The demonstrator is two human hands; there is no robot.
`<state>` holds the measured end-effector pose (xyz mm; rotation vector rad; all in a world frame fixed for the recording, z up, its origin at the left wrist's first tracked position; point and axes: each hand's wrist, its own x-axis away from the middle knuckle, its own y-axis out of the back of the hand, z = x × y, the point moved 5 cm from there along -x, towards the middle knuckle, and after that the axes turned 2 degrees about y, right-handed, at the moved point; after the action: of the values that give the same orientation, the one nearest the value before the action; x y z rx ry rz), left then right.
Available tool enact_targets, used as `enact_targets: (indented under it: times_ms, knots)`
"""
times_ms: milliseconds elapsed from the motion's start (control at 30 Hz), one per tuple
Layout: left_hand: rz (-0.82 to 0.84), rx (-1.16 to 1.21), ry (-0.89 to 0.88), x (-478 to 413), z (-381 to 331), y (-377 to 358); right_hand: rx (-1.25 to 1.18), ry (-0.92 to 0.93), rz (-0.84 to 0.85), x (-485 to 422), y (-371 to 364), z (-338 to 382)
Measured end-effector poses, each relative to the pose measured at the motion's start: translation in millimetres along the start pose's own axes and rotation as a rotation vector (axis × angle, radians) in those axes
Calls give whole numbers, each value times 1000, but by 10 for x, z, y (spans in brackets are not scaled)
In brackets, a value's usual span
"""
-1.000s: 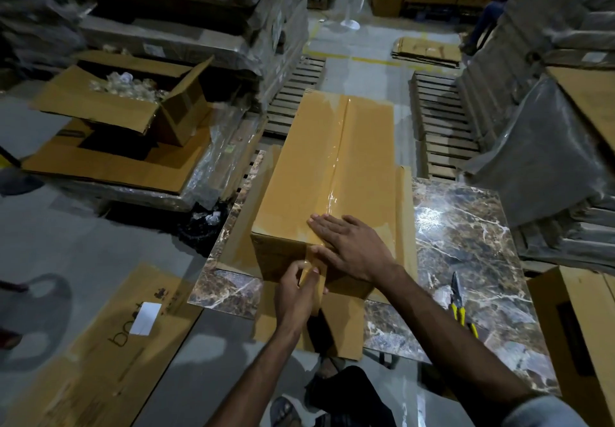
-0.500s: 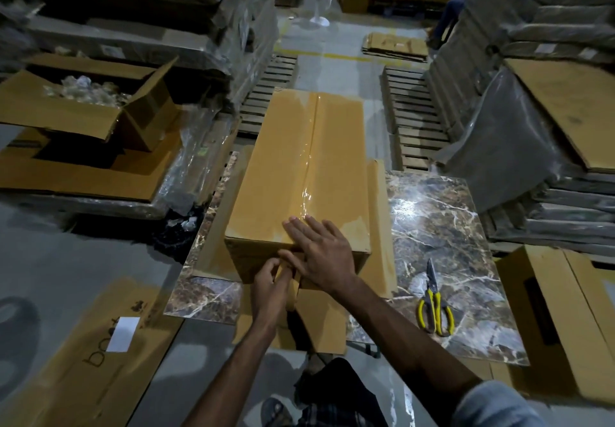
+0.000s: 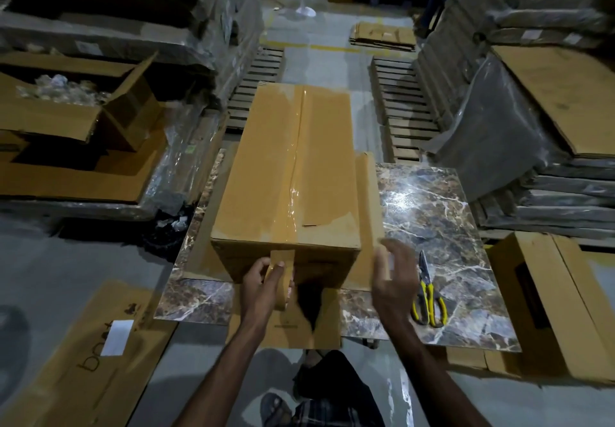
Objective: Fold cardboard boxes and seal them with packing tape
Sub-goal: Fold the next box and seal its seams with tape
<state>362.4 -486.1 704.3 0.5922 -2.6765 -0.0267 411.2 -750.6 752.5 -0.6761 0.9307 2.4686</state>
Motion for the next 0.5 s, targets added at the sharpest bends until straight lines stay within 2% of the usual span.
enact_targets:
  times_ms: [67, 133, 200, 233, 300, 400, 500]
  knots:
    - [16, 17, 8, -30, 33, 0, 159, -395, 34, 164, 215, -789]
    - [29, 18, 14, -46, 38, -5, 324, -648, 247, 317, 276, -1424]
    - [30, 5, 32, -60, 61, 15, 434, -749, 464, 433, 236, -1834]
    - [30, 2, 43, -67, 74, 24, 498, -771, 520, 471, 210, -1989]
    - [28, 6, 58, -79, 88, 46, 567, -822, 520, 494, 151, -2148]
    - [20, 21, 83, -109, 151, 60, 545, -951, 395, 491, 107, -2176]
    - [9, 39, 99, -122, 167, 62, 504, -1024, 445, 378, 134, -2085]
